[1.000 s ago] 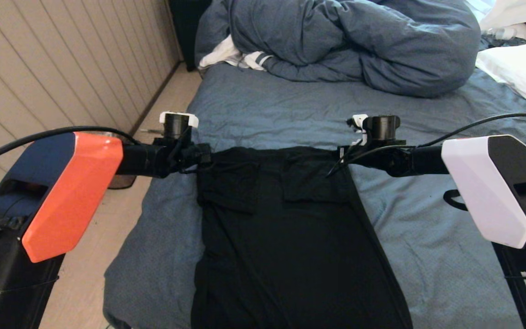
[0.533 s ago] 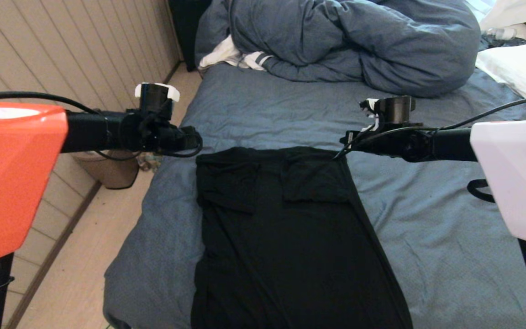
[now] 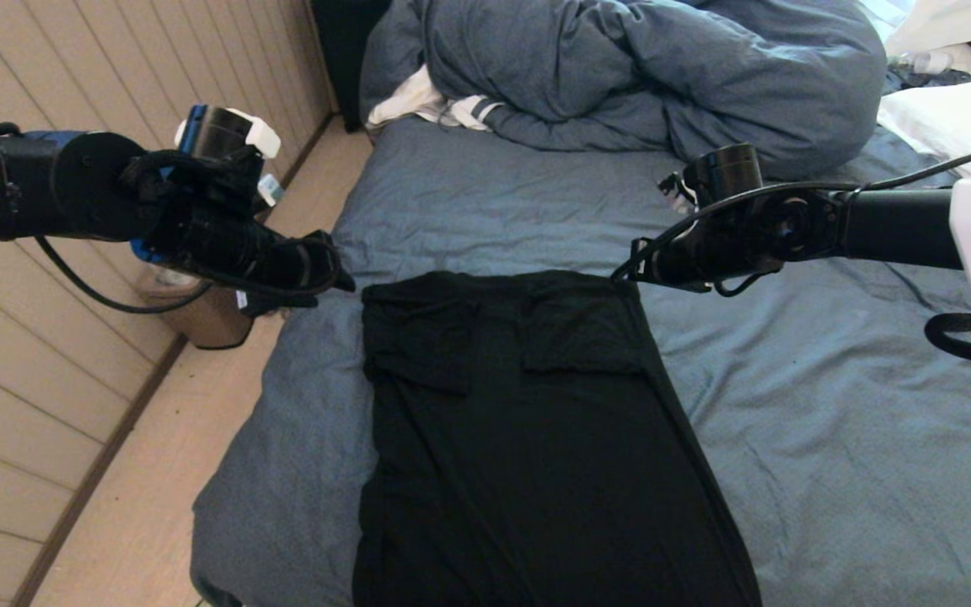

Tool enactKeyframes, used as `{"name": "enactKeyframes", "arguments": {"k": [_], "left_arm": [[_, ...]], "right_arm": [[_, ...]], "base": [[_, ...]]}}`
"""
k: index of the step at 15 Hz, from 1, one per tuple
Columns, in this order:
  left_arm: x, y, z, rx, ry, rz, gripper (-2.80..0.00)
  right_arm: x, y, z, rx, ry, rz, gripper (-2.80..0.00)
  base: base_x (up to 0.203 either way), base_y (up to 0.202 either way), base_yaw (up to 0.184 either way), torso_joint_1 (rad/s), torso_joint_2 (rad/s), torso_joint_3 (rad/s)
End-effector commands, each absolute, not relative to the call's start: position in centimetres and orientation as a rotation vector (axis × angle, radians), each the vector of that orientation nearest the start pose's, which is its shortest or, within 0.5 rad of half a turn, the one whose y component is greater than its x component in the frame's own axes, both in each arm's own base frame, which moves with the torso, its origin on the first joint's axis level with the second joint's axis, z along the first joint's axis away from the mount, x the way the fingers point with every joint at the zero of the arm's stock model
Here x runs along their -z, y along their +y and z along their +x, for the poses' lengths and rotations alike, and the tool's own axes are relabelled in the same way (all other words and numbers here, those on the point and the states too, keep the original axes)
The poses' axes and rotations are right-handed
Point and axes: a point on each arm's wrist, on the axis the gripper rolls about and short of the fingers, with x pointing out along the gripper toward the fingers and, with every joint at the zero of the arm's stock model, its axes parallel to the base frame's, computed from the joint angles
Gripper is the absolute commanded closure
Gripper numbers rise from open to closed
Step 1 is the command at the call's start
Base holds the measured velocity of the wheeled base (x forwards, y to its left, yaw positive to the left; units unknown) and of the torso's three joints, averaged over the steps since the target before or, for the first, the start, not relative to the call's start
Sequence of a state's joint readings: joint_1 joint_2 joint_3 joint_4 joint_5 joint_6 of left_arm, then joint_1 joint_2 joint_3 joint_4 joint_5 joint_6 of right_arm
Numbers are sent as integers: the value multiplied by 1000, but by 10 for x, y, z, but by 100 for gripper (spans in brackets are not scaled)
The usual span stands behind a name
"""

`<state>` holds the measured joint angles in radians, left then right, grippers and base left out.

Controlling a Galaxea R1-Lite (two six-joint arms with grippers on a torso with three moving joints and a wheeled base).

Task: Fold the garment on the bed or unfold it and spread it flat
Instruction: Unford the black T-shirt

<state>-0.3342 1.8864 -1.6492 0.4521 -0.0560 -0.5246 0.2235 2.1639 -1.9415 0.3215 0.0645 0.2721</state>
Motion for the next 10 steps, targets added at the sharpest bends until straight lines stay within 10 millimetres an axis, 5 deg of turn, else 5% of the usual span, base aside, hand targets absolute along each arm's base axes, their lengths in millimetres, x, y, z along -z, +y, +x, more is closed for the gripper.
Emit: {"name": "enactKeyframes", "arguments": {"k": [1, 5, 9, 10], "left_arm": [[-257, -112, 312, 207, 784, -411, 0], [-234, -104, 285, 236, 799, -437, 0], [-214, -103, 280, 259, 782, -450, 0], [-207, -103, 280, 253, 804, -447, 0]], "right_arm": [[-240, 109, 422, -231, 568, 214, 0], [-230, 147, 414, -268, 614, 160, 0], [-195, 173, 423, -264, 669, 50, 0], [-185, 181, 425, -248, 676, 16, -280]], "base": [[0, 0, 0, 0, 0, 0], [0, 0, 0, 0, 0, 0], [0, 0, 0, 0, 0, 0], [0, 0, 0, 0, 0, 0]]}}
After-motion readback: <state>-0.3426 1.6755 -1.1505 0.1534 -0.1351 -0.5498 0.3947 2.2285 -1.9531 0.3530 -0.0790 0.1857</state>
